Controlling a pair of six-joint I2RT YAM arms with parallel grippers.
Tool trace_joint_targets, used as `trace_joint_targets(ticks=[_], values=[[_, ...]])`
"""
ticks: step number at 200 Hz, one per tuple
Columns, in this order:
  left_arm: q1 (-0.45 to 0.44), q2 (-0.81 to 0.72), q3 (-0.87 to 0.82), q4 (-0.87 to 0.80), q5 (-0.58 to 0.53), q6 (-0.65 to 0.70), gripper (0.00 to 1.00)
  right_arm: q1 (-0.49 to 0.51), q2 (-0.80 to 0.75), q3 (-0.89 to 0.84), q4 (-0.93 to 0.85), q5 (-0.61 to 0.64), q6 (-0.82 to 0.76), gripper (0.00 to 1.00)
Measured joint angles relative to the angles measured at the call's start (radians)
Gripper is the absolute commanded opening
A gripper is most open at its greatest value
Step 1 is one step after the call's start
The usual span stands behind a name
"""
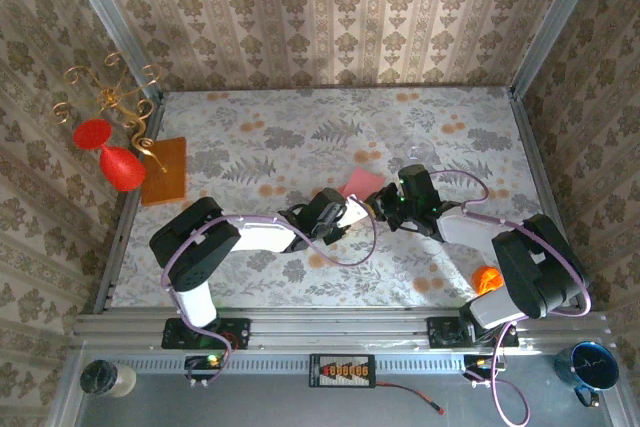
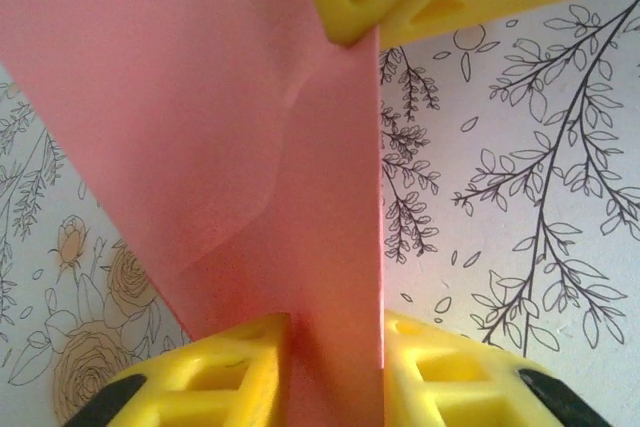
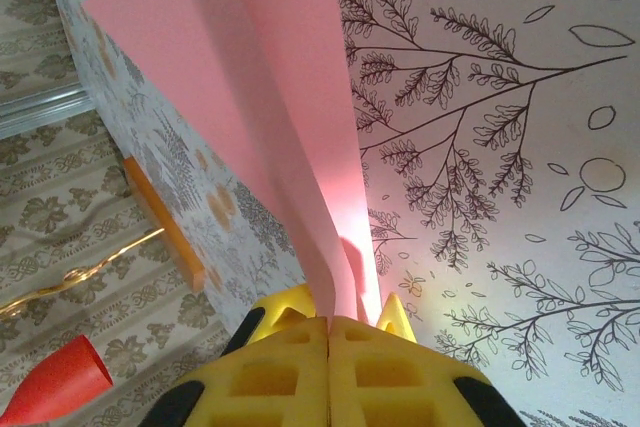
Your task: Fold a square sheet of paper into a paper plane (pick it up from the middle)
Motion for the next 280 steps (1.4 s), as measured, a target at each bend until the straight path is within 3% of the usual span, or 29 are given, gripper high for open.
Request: trace_joint_targets(ticks=[34,86,186,280], values=[[0.000,0.000,-0.017,0.020,0.013,-0.022,0.19,-0.012,0.000,0.000,-0.003,0.000,-0.007,0.37],[0.019,0.000,-0.066,0.060,0.071,-0.103,0.19,-0.048,-0.050,0.000,-0.061,0.010,-0.058,0.48],[0.163,-0.005,-0.072,0.049,0.360,-0.319,0.19,-0.064,-0.112,0.000,-0.173,0.086,-0.197,0.53],[0.243,0.006,0.048,-0.159,0.554,-0.467,0.17,-0.064,-0.100,0.002,-0.211,0.101,-0.361,0.64]])
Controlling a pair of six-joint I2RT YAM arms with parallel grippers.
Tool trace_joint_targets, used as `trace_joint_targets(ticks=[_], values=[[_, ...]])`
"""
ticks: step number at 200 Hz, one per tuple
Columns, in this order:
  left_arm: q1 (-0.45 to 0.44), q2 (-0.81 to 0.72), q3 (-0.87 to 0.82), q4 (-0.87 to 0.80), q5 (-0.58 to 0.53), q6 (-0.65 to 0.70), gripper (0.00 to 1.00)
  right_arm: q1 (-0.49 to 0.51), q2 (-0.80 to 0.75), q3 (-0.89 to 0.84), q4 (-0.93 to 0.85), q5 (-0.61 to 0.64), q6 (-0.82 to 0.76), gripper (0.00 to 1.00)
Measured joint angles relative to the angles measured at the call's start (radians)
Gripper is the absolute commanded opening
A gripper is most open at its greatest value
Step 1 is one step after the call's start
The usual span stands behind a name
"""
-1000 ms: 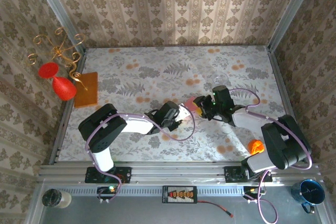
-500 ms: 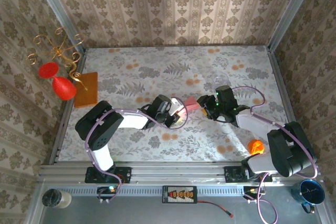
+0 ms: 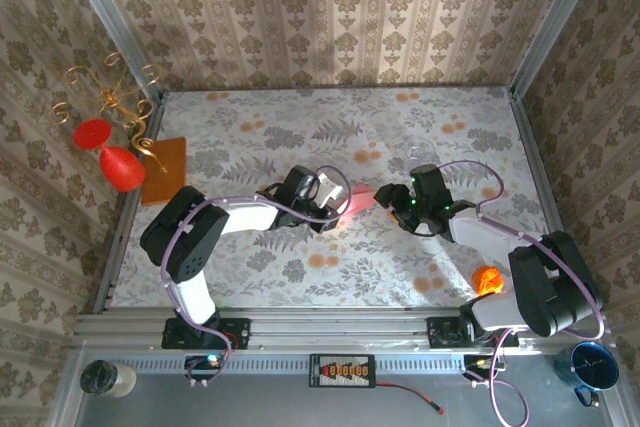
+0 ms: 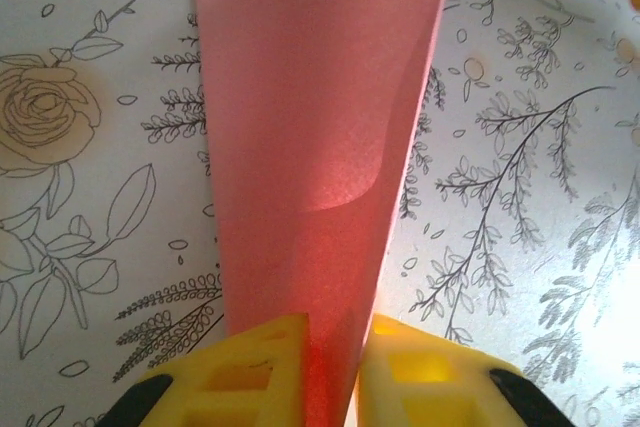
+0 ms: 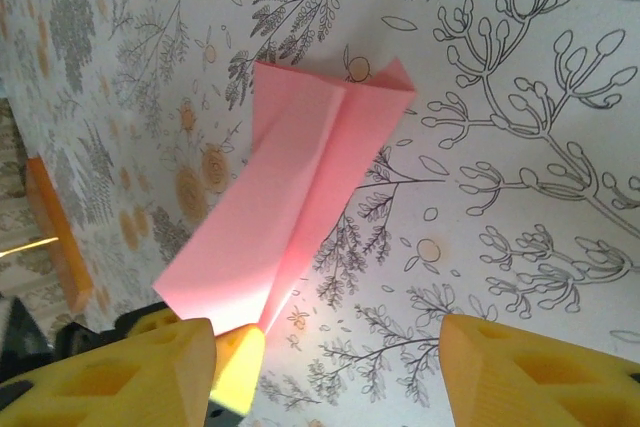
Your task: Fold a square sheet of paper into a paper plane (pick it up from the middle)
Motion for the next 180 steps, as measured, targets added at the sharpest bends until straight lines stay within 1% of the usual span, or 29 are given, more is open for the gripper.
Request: trace_joint_targets(ticks=[30,89,165,180], values=[[0.007,0.026,0.045,-0.056,0.031,-0.026,0.15,0.003,0.050,0.013,-0.001,-0.003,-0.063,0.66],[0.021,0.061,0.087,-0.134,0.079,-0.076,0.14,0.030,0.143,0.063,-0.005,-0.027,-0.152,0.66],[0.021,0.089,0.125,-0.174,0.087,-0.136,0.12,0.055,0.209,0.111,-0.006,-0.049,-0.217,0.66],[0.021,0.095,0.136,-0.176,0.089,-0.158,0.12,0.063,0.220,0.127,-0.008,-0.048,-0.235,0.69]])
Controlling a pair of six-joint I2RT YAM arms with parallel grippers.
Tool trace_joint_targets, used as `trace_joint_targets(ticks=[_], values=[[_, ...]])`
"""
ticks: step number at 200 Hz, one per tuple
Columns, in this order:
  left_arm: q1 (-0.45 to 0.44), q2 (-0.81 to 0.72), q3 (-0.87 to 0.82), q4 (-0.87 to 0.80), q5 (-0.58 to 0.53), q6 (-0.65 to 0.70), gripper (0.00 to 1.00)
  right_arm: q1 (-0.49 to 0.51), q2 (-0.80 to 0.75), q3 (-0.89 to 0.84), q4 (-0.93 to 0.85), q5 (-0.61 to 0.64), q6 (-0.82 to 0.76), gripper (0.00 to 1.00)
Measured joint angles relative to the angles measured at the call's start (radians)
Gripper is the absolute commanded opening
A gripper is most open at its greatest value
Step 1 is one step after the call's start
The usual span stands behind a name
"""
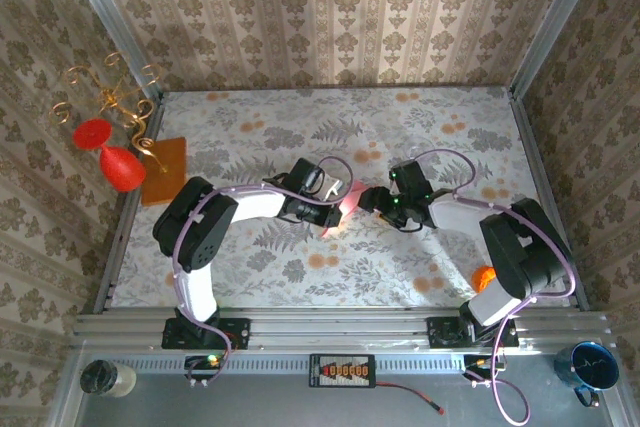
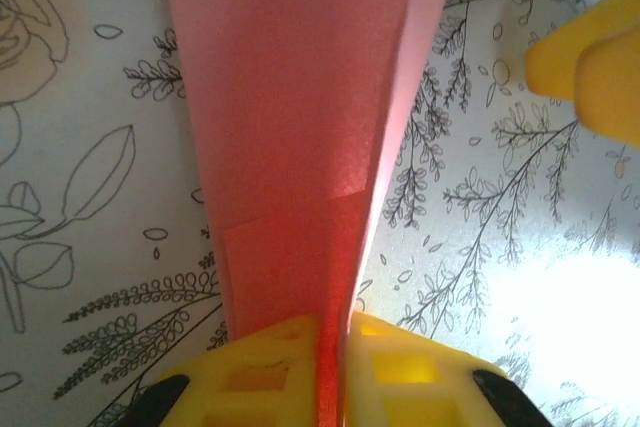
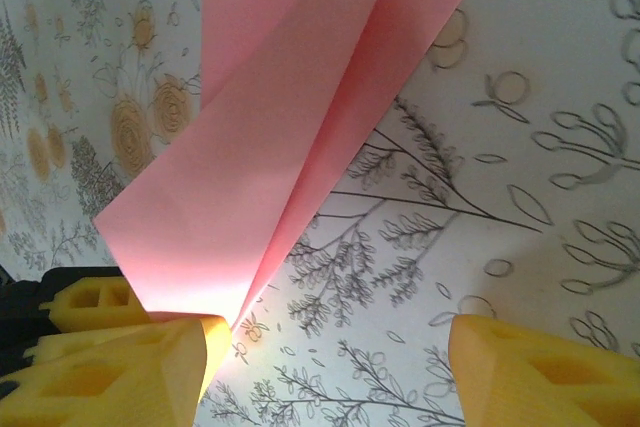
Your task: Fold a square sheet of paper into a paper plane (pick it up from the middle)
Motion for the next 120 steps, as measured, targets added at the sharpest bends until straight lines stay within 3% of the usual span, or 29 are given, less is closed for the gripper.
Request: trace_joint_targets(ticks=[46,120], values=[[0.000,0.024,0.029,-0.005,0.027,-0.068,0.12,0.031,0.011,0.051,-0.025,0.042,-0.097,0.76],[0.000,0.064,0.077,-0.032,0.063,-0.109,0.13,0.033,0.054,0.069,-0.047,0.091,-0.209,0.78]])
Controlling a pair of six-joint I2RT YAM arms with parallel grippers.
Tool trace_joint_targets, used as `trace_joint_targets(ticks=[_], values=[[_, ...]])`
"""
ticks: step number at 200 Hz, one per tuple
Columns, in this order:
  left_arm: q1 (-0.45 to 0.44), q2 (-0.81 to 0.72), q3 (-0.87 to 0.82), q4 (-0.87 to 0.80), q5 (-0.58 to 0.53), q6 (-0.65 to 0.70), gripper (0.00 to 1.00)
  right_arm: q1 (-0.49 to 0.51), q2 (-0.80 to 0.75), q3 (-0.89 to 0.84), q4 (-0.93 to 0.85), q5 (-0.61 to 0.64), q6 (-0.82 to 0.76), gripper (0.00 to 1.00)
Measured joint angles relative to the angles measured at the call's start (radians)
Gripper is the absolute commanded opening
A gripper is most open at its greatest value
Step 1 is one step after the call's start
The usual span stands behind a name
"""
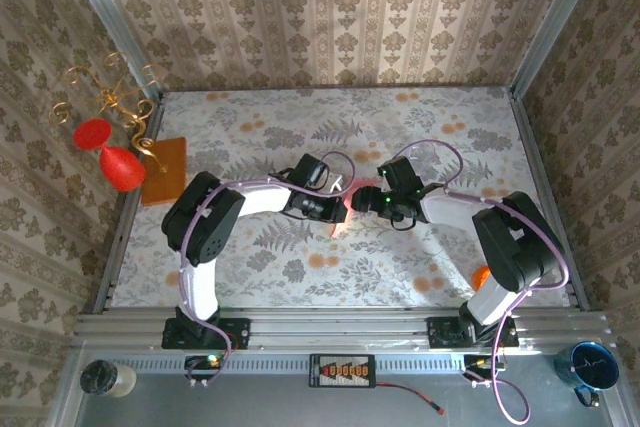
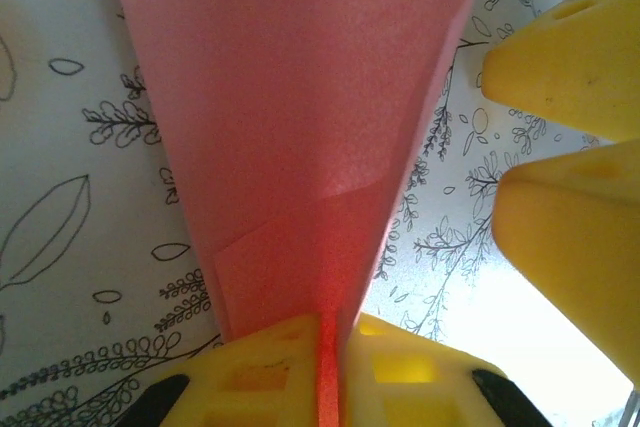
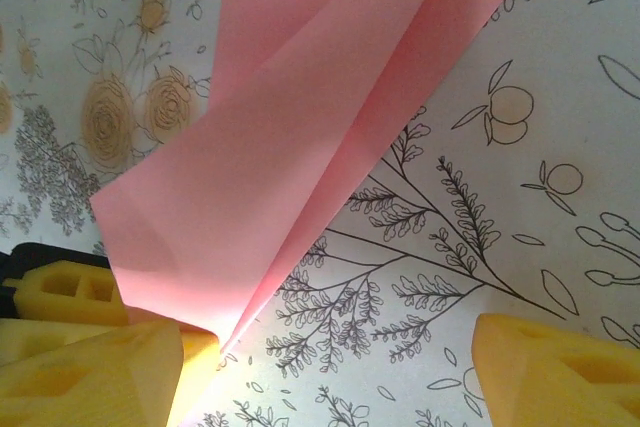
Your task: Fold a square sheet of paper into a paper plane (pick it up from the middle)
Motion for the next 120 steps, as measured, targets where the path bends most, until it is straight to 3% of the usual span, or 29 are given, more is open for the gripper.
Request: trace_joint_targets(ticks=[120], values=[[0.006,0.003,0.002,-0.006,0.012,-0.012,0.13,0.000,0.083,0.069,0.016,-0.014,-0.026,0.75]])
